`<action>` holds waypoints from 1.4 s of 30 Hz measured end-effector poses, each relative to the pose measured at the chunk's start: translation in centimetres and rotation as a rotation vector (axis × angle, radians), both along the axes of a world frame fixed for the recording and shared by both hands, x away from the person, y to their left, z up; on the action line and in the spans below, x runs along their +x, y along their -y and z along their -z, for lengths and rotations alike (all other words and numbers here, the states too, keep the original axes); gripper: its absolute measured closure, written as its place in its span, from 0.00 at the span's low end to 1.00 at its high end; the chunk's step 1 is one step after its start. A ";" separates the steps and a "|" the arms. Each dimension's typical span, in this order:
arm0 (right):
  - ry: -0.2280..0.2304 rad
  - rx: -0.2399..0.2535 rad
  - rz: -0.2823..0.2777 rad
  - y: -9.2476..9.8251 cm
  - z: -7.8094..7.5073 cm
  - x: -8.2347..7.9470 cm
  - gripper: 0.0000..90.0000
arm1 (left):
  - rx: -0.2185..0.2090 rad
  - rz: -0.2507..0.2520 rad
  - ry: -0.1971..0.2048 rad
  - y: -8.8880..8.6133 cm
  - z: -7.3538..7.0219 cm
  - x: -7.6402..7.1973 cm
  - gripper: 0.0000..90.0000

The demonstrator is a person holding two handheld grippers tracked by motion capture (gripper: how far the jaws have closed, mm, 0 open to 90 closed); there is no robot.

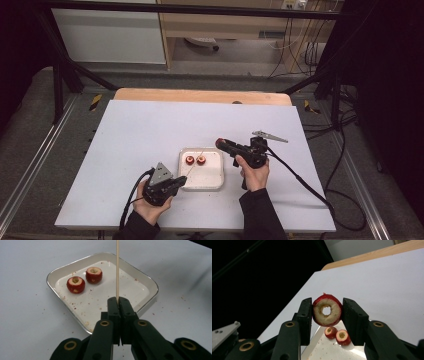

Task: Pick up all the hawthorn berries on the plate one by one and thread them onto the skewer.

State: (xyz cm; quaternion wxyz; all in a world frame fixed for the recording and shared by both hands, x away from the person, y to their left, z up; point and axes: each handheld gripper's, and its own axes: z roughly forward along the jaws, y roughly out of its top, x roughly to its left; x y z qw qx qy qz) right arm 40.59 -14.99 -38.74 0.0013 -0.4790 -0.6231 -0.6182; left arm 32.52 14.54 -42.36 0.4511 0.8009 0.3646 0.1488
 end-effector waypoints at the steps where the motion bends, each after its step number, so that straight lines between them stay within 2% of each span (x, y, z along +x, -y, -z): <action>1: 0.005 0.015 0.008 0.1 0.1 0.1 0.68 | -0.003 -0.001 0.000 0.1 0.0 0.0 0.98; 7: 0.021 0.084 0.053 0.2 0.3 0.1 0.68 | -0.034 -0.009 -0.004 1.2 -0.2 0.2 0.98; 13: 0.047 0.120 0.079 0.1 0.1 0.1 0.68 | -0.057 -0.013 -0.010 2.4 -0.2 0.5 0.98; 17: 0.057 0.151 0.096 0.1 0.0 0.1 0.68 | -0.070 -0.018 -0.001 3.0 -0.3 0.5 0.98; 24: 0.069 0.183 0.114 -0.1 0.1 0.1 0.68 | -0.086 -0.025 0.005 3.6 -0.4 0.7 0.98; 35: 0.103 0.190 0.128 -0.4 0.5 0.2 0.68 | -0.099 -0.025 0.002 3.9 -0.5 0.8 0.98; 42: 0.110 0.195 0.127 -0.7 0.8 0.1 0.68 | -0.100 -0.027 0.002 3.9 -0.5 0.8 0.98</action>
